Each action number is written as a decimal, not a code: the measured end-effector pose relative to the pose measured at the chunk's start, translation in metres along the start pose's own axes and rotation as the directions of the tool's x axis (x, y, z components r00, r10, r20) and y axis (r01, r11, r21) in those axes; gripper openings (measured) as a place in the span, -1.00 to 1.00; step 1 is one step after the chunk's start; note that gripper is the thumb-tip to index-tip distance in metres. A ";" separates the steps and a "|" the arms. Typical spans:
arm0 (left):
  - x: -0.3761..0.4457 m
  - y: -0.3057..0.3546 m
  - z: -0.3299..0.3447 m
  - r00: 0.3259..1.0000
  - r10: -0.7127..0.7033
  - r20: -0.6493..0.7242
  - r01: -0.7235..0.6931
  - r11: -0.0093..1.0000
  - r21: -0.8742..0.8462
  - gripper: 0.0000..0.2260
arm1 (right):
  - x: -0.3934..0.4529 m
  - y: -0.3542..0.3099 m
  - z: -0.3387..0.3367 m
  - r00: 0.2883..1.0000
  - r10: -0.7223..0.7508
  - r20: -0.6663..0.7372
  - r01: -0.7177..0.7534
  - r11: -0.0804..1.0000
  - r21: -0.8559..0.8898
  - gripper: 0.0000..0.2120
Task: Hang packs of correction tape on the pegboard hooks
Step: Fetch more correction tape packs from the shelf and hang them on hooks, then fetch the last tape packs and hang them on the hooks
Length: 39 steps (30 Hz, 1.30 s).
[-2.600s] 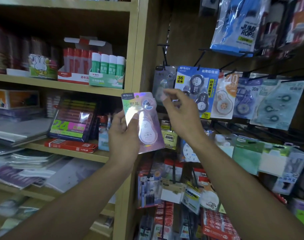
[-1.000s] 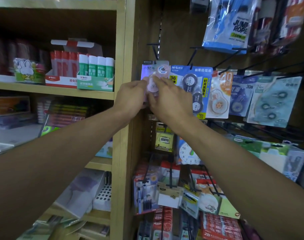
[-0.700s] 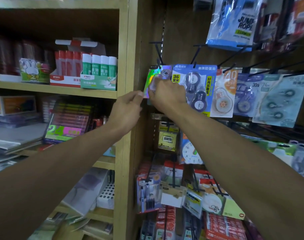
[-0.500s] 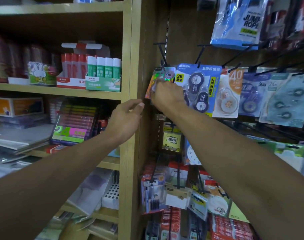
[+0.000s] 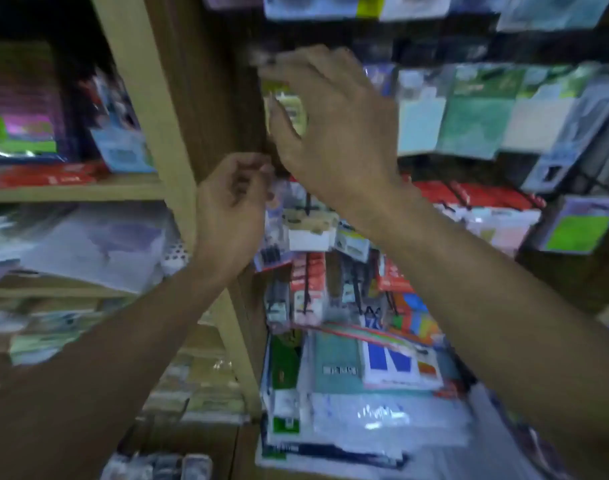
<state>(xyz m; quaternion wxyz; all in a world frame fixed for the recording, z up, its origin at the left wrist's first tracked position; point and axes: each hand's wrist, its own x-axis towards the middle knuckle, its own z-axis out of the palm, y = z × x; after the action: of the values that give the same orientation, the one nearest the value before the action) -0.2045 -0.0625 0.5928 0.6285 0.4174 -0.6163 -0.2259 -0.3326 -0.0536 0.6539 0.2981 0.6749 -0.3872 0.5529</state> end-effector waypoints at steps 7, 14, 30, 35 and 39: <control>-0.139 -0.076 0.047 0.988 -0.080 0.134 0.080 0.997 0.001 -0.88 | -0.160 0.036 -0.051 0.912 0.330 0.245 -0.366 0.923 0.121 -0.78; -0.263 -0.165 0.094 0.798 -0.378 0.469 0.296 0.924 0.240 -0.90 | -0.344 0.059 -0.090 0.468 0.789 0.398 -0.817 0.558 -0.146 -0.81; -0.504 -0.388 0.162 -0.151 -0.637 0.756 0.003 0.764 0.645 -0.33 | -0.777 0.035 -0.131 -0.803 0.595 -0.042 -0.447 -0.647 -0.618 -0.63; -0.548 -0.443 0.213 -0.213 -0.535 0.818 -0.136 0.845 0.517 -0.28 | -0.845 0.083 -0.123 -0.650 0.760 -0.009 -0.562 -0.489 -0.667 -0.54; -0.583 -0.478 0.232 -0.217 -0.456 0.863 -0.330 0.866 0.375 -0.21 | -0.891 0.114 -0.121 -0.722 0.692 -0.019 -0.397 -0.437 -0.807 -0.35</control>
<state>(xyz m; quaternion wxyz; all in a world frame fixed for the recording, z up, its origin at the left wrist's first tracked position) -0.3981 0.0836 -0.1580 -0.2376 0.2559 -0.8758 -0.3333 -0.5708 0.1598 -0.1938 -0.4026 0.0783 -0.9086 0.0788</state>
